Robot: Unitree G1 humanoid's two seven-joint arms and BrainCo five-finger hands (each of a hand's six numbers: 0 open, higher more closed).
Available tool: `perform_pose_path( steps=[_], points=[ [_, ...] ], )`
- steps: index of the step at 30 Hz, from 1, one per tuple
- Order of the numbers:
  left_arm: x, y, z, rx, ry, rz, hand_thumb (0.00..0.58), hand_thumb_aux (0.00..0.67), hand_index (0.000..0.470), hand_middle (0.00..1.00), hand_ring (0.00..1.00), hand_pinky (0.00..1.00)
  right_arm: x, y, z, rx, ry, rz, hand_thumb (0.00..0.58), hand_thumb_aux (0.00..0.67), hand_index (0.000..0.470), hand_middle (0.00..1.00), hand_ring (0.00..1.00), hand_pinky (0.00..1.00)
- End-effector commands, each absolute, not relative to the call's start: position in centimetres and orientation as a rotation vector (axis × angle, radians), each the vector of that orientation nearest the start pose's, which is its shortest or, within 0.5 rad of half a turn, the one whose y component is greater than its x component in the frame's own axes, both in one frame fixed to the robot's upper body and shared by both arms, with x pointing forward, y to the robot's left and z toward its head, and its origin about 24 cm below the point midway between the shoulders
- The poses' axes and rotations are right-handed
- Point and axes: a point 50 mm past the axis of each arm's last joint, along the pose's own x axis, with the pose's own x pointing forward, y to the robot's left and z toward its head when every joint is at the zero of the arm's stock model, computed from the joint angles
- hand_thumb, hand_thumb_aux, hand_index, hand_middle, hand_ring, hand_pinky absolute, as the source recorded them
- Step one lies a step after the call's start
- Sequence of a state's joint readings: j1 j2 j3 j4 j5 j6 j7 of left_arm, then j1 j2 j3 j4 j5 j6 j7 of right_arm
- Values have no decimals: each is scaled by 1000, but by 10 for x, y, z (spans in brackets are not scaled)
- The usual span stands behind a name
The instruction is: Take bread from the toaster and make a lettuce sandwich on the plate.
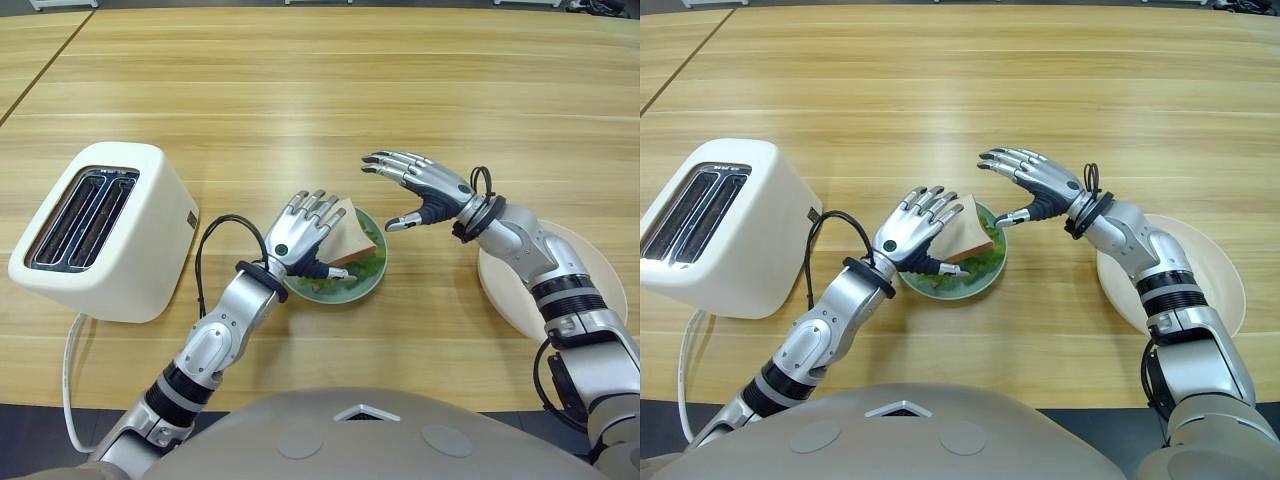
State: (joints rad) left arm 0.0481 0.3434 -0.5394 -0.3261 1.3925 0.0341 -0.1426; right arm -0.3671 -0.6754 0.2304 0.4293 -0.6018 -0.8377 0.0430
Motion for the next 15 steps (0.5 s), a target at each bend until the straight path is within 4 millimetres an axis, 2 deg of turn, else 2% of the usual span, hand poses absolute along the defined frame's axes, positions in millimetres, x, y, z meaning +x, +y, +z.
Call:
perform_pose_path(
  steps=[1, 3, 6, 9, 10, 11, 12, 13, 15],
  points=[
    [202, 83, 83, 1525, -457, -397, 0, 0, 0, 0, 0, 0, 282, -190, 90, -1230, -570, 713, 0, 0, 0, 0, 0, 0],
    [198, 87, 95, 1432, -505, -370, 0, 0, 0, 0, 0, 0, 279, -189, 91, -1218, -582, 732, 0, 0, 0, 0, 0, 0],
    [190, 106, 117, 1212, -551, -354, 0, 0, 0, 0, 0, 0, 268, -196, 104, -1172, -622, 745, 0, 0, 0, 0, 0, 0],
    [177, 132, 108, 1037, -445, -496, 0, 0, 0, 0, 0, 0, 244, -204, 113, -1094, -597, 854, 0, 0, 0, 0, 0, 0],
    [172, 140, 100, 996, -393, -550, 128, 79, 55, 0, 0, 0, 232, -205, 111, -1070, -560, 927, 0, 0, 0, 161, 161, 161],
    [167, 145, 93, 966, -354, -608, 363, 260, 182, 286, 286, 286, 221, -205, 107, -1043, -514, 1001, 0, 0, 0, 290, 290, 290],
    [163, 150, 88, 923, -319, -654, 563, 554, 389, 1000, 1000, 1000, 212, -204, 104, -1016, -470, 1067, 487, 402, 282, 933, 933, 933],
    [156, 153, 80, 881, -266, -741, 580, 670, 470, 1000, 1000, 1000, 200, -203, 96, -987, -389, 1151, 580, 670, 470, 1000, 1000, 1000],
    [144, 157, 65, 832, -171, -887, 580, 670, 470, 1000, 1000, 1000, 181, -202, 80, -946, -238, 1293, 580, 670, 470, 1000, 1000, 1000]
  ],
)
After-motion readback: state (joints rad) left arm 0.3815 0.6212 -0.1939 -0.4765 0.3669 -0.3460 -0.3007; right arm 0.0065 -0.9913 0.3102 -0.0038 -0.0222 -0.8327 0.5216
